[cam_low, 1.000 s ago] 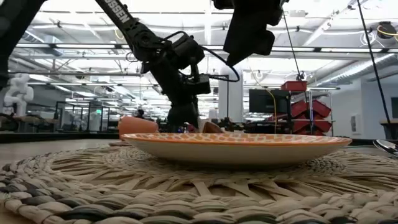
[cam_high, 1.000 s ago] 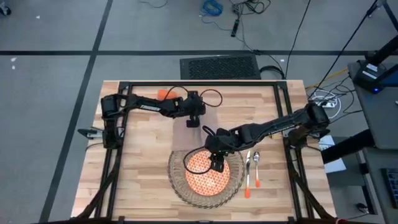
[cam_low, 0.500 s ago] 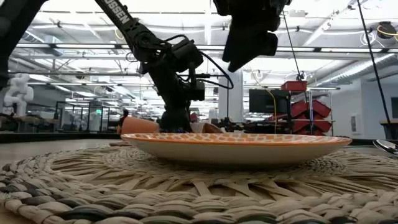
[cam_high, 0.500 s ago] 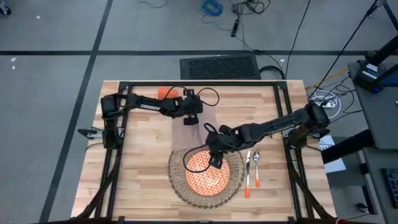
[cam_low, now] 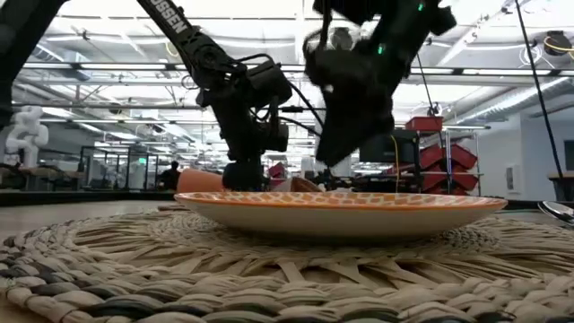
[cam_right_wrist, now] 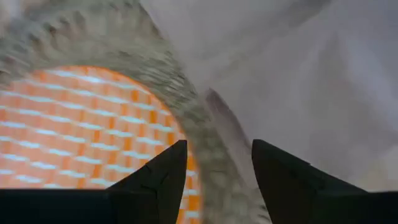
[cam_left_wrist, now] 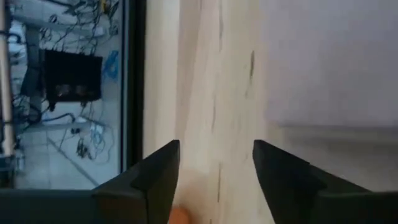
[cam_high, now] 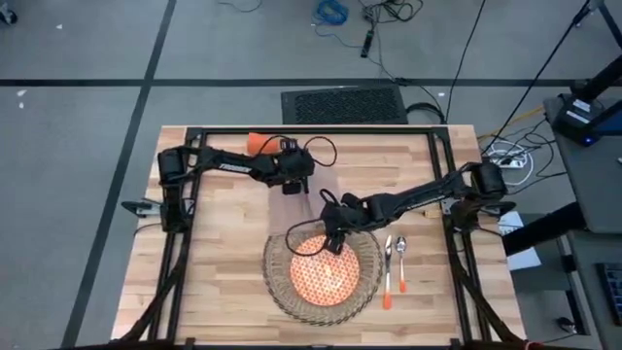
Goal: Set table place
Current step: Fold the white napkin
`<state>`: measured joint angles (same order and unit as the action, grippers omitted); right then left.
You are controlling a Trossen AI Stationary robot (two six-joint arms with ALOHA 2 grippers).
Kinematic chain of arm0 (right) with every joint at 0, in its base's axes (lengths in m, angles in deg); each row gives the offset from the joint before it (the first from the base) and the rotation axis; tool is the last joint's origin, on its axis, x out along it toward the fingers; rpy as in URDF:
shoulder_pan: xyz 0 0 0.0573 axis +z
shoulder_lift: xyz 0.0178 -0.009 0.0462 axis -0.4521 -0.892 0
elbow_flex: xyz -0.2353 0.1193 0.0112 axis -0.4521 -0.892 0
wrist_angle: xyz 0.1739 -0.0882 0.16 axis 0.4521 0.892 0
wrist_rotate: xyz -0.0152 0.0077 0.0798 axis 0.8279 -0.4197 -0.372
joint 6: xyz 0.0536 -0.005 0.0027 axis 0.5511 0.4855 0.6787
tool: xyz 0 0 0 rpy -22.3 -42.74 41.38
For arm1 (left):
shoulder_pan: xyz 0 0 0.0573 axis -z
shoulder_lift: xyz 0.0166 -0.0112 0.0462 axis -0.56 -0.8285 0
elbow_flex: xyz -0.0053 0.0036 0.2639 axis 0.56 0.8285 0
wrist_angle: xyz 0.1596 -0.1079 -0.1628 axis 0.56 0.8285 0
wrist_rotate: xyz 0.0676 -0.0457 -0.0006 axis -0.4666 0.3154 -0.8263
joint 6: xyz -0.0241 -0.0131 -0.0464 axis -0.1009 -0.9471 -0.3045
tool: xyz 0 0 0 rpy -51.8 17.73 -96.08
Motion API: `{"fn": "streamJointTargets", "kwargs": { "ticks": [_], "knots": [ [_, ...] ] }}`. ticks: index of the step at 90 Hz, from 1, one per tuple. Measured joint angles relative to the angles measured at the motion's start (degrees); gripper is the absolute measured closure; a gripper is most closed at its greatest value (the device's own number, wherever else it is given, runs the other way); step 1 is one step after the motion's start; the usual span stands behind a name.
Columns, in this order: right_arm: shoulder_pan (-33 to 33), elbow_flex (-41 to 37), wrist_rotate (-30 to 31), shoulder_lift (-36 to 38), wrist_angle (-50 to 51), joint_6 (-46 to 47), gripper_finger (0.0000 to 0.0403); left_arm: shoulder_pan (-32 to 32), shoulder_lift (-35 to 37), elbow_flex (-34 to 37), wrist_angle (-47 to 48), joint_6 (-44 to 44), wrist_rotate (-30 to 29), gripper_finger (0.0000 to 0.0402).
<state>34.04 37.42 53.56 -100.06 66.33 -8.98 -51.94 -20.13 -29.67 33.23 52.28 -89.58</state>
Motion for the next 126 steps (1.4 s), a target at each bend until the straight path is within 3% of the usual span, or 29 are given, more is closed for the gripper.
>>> {"fn": "streamJointTargets", "kwargs": {
  "ticks": [24, 63, 99, 126],
  "knots": [
    [-1.48, 0.07, 0.20, -4.21, -2.25, -4.68, 0.0245, 2.12, 2.24, 0.04, 2.04, -1.96, -0.07, 0.0182],
    [-1.97, 0.50, 2.48, -4.41, -6.15, -10.89, 0.0353, 5.97, 6.42, 0.02, 7.06, -4.51, 2.29, 0.0182],
    [-2.72, 0.50, -1.76, -4.41, -10.57, -12.68, 0.0399, 10.27, 6.51, 0.02, 7.24, -4.62, 2.51, 0.0182],
    [-2.74, 0.48, -7.11, -6.38, -12.88, -12.33, 0.0402, 11.70, 7.47, 0.02, 9.87, -6.63, 1.82, 0.0182]
  ]
}}
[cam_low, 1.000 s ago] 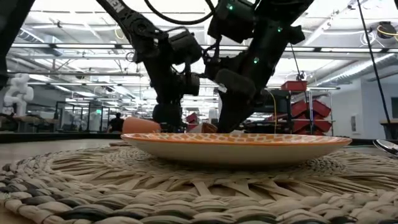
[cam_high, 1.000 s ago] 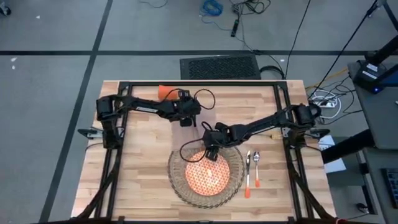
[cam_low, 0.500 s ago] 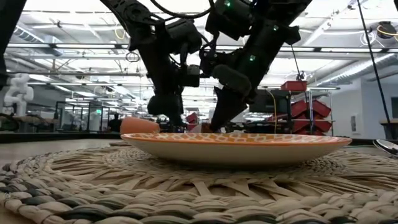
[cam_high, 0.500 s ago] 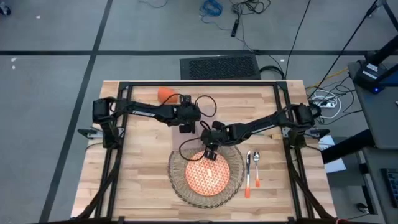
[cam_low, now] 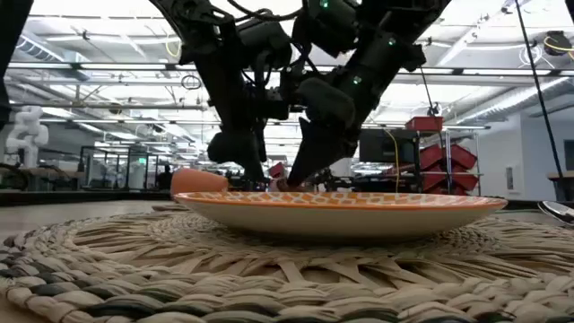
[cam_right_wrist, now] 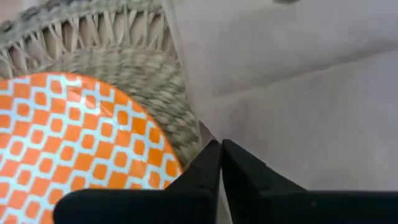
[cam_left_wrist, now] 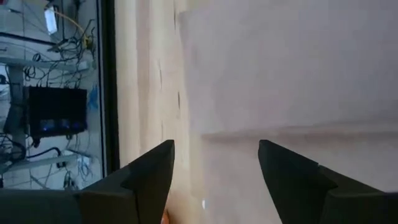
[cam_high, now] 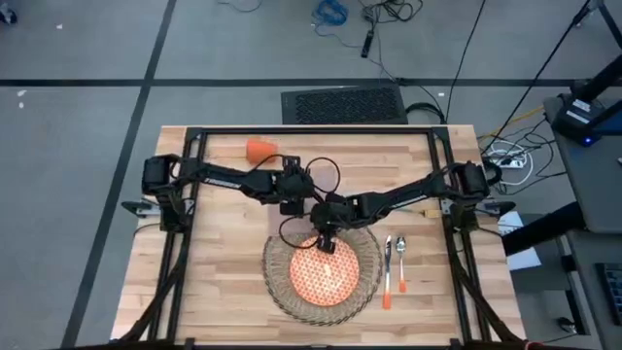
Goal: Set table place
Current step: Fold the white napkin
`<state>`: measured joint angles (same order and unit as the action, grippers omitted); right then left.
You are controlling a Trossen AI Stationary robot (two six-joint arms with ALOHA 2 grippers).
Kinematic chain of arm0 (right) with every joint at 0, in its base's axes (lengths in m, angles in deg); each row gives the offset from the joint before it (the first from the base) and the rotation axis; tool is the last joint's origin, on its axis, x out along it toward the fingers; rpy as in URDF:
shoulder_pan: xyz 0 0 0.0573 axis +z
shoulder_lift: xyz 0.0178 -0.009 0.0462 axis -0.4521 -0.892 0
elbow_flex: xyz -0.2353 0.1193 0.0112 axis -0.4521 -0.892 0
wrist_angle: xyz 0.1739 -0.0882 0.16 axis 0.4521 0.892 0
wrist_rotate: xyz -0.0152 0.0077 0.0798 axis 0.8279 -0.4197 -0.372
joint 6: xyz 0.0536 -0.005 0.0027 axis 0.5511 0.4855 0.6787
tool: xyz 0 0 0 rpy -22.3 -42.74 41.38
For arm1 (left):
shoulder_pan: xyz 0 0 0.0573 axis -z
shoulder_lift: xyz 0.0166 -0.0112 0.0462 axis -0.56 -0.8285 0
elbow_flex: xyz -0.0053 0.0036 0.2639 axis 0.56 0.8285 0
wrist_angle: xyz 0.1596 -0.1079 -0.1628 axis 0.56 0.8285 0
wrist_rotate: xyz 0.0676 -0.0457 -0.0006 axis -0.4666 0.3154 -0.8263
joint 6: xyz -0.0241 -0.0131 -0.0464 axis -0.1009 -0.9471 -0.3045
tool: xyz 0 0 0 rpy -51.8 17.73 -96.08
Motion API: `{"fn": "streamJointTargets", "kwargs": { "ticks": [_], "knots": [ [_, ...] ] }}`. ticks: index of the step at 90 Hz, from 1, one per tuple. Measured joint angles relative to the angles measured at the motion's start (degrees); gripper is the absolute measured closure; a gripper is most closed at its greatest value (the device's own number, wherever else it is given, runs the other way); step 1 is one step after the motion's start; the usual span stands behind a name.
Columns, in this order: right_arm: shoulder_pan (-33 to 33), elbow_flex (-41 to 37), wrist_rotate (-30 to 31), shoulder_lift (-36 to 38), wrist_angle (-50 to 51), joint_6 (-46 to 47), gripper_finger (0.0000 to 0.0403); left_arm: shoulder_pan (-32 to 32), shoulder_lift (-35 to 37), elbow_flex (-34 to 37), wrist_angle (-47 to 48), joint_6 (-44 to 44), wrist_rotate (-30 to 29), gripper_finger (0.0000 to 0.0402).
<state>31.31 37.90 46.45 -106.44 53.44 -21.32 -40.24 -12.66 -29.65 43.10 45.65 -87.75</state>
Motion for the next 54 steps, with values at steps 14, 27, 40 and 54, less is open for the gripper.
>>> {"fn": "streamJointTargets", "kwargs": {
  "ticks": [14, 27, 40, 54],
  "knots": [
    [0.00, 0.00, -3.52, -2.07, -2.52, -0.90, 0.0393, 0.33, 1.20, 0.00, 1.01, -1.96, -0.04, 0.0182],
    [0.00, 0.01, -3.56, -2.22, -3.27, -2.00, 0.0374, 0.33, 2.96, 0.00, 1.93, -3.72, 0.09, 0.0182],
    [0.01, 1.29, -4.01, -1.55, -3.33, -3.23, 0.0357, 0.48, 4.21, -0.04, 3.75, -4.38, 0.39, 0.0182],
    [0.53, 3.68, -3.92, -1.16, -2.52, -4.82, 0.0339, 0.90, 4.77, -0.04, 6.30, -6.26, 0.80, 0.0182]
  ]
}}
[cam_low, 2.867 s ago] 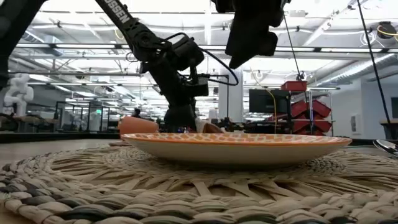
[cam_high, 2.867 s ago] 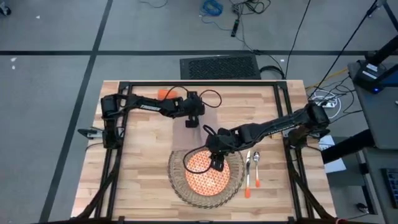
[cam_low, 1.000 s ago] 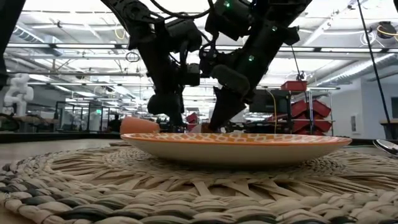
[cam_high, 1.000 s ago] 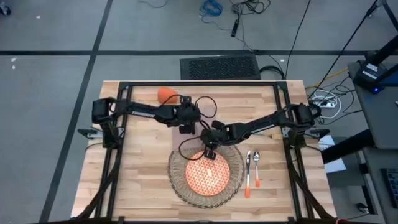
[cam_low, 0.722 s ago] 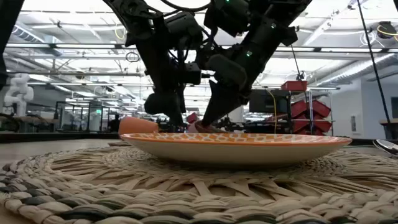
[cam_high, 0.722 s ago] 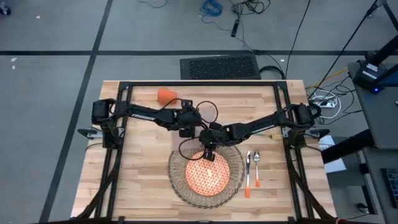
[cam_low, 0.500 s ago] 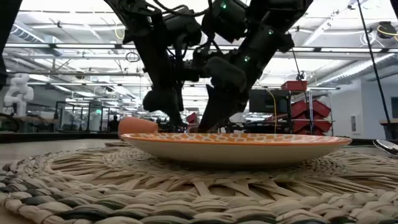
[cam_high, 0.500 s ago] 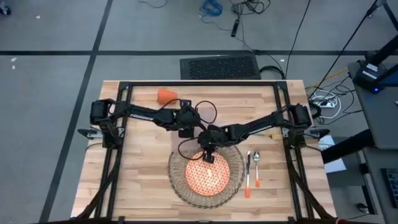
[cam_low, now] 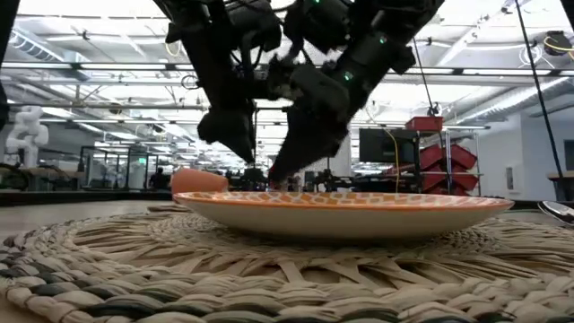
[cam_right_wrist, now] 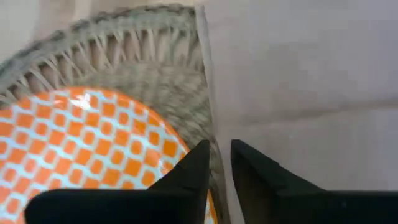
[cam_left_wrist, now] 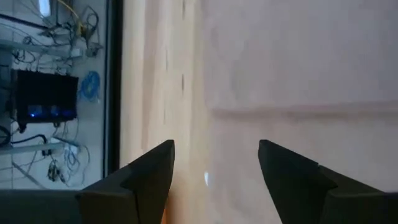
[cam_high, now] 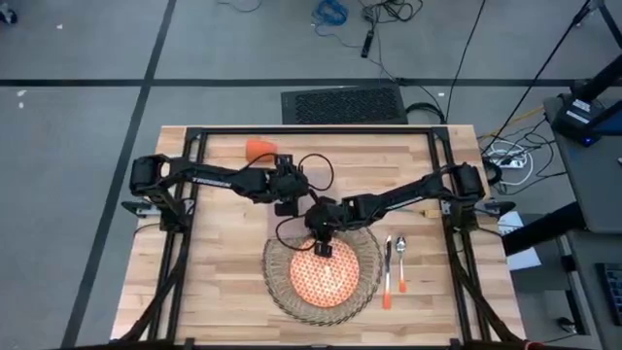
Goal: Set table place
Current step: Fold the white napkin
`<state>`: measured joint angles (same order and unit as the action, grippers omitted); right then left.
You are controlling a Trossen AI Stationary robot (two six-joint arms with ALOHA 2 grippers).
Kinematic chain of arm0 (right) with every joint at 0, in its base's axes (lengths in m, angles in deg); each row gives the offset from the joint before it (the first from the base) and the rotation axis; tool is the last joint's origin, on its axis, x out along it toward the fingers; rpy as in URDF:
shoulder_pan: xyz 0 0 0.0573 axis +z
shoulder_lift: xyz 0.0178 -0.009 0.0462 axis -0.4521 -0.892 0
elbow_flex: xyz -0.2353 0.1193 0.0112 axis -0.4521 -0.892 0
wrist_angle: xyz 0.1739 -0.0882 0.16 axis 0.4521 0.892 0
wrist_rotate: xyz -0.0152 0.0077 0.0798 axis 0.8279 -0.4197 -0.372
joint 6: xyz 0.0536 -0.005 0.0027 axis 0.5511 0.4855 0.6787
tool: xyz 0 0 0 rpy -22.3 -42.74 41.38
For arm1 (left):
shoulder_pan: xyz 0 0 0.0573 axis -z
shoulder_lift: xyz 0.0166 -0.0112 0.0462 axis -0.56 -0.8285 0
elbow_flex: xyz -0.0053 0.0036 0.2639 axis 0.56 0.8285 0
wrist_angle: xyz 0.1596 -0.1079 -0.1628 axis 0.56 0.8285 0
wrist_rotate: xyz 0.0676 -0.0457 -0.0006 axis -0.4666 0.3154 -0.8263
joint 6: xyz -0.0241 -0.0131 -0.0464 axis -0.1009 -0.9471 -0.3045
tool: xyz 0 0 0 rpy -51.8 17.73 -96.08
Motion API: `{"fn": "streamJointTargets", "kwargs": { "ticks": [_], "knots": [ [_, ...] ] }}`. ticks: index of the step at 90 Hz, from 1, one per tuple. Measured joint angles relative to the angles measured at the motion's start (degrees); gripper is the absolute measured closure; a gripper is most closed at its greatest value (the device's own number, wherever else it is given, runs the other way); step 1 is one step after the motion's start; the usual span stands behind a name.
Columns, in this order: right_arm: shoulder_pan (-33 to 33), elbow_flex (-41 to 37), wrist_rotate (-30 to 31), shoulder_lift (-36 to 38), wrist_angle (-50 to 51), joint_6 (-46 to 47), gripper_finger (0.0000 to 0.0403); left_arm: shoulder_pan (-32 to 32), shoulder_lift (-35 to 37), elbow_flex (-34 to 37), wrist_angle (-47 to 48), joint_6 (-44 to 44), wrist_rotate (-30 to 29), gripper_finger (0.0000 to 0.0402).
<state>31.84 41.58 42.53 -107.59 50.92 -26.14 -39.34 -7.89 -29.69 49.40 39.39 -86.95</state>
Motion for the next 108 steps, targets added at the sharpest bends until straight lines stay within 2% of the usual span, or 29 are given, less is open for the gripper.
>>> {"fn": "streamJointTargets", "kwargs": {
  "ticks": [28, 43, 56, 67, 78, 86, 94, 101, 108],
  "knots": [
    [-1.72, 0.62, 2.48, 0.00, 3.09, 0.74, 0.0336, 0.96, -0.04, 0.02, 1.84, -2.60, 2.25, 0.0182],
    [-3.28, 0.62, 2.34, 0.48, 5.79, 4.09, 0.0336, -0.18, -0.04, 0.02, -0.89, -4.88, 13.79, 0.0182],
    [-4.38, -0.29, 10.14, 4.00, 14.48, 6.09, 0.0336, -1.98, -0.04, 0.02, -5.59, -6.69, 19.51, 0.0182],
    [-4.16, -5.10, 13.65, 10.36, 10.71, 7.26, 0.0336, -3.04, -0.07, 0.02, -6.88, -6.67, 22.91, 0.0182],
    [-5.74, -13.75, 11.59, 15.92, 1.59, 11.02, 0.0332, -3.89, -1.64, 0.01, -7.23, -6.71, 24.85, 0.0182],
    [-8.41, -20.56, 7.99, 18.38, -5.59, 15.32, 0.0311, -4.13, -2.92, 0.07, -7.51, -6.84, 24.94, 0.0182],
    [-11.33, -25.61, 4.12, 20.03, -10.93, 18.88, 0.0273, -4.12, -4.30, 0.07, -7.47, -6.88, 24.98, 0.0182],
    [-13.59, -27.77, 0.55, 20.78, -13.87, 21.02, 0.0232, -4.11, -5.28, 0.07, -7.37, -7.04, 24.98, 0.0182],
    [-15.24, -27.83, -0.40, 20.79, -14.57, 21.92, 0.0193, -4.12, -5.53, 0.07, -8.24, -7.13, 24.97, 0.0182]
  ]
}}
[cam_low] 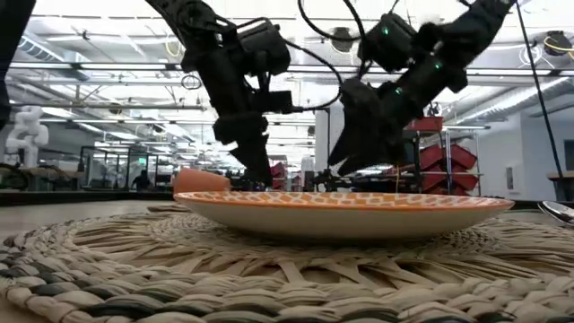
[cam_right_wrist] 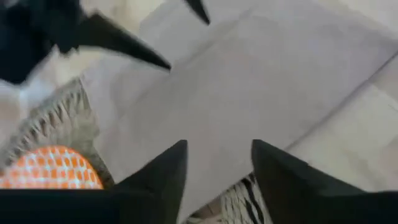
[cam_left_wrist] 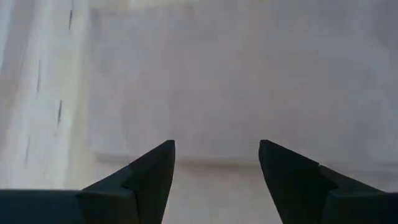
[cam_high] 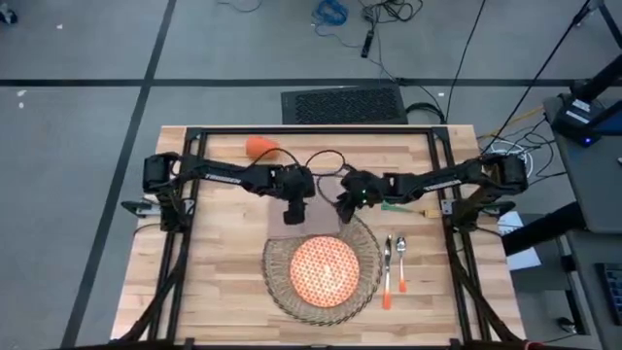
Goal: Set table place
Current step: Fold the white napkin
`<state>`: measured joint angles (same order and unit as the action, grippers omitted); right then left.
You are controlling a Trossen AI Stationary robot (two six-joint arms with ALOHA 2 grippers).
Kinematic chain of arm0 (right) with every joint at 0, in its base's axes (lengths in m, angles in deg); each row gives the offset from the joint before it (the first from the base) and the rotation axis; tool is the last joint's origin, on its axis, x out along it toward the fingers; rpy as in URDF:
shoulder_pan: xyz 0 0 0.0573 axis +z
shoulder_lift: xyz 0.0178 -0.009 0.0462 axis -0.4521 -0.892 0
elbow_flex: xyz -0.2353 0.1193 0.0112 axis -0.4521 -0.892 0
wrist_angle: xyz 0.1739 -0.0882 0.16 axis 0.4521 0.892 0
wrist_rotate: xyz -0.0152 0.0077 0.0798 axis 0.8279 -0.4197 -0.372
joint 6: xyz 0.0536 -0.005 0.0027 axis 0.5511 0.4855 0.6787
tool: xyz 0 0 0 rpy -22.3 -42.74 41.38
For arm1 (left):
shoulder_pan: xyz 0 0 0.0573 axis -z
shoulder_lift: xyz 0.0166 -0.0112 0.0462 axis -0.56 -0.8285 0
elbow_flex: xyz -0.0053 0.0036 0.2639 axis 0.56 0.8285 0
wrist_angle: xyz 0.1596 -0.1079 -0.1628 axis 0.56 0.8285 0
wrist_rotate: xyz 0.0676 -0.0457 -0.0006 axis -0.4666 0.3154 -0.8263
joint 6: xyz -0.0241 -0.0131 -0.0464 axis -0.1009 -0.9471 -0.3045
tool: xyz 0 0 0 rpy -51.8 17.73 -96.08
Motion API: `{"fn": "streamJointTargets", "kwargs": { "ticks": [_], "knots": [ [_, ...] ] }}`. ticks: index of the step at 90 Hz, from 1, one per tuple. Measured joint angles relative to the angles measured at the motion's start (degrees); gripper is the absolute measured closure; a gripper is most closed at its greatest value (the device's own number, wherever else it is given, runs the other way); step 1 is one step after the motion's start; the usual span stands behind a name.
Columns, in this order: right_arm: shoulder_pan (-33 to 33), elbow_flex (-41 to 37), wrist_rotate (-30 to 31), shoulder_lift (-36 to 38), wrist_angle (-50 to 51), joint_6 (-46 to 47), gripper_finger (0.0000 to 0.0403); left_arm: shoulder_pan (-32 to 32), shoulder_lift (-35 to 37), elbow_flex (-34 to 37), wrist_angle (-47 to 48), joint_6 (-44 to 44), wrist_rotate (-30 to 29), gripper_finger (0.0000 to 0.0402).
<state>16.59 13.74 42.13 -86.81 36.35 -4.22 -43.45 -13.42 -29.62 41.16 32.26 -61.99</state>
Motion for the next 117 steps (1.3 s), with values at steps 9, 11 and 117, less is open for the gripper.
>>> {"fn": "streamJointTargets", "kwargs": {
  "ticks": [9, 11, 117],
  "knots": [
    [-2.46, 0.00, -1.05, -0.65, 1.60, 1.41, 0.0158, 0.01, 0.00, 0.00, 0.01, -0.57, 0.01, 0.0182],
    [-3.03, -0.02, -1.17, -0.68, 2.49, 1.80, 0.0153, 0.01, 0.00, 0.00, 0.23, -0.77, 0.01, 0.0182],
    [-6.81, 13.88, -13.81, -18.18, 7.45, 0.78, 0.0233, 0.84, -4.17, 1.95, -3.05, -2.51, 4.05, 0.0182]
  ]
}}
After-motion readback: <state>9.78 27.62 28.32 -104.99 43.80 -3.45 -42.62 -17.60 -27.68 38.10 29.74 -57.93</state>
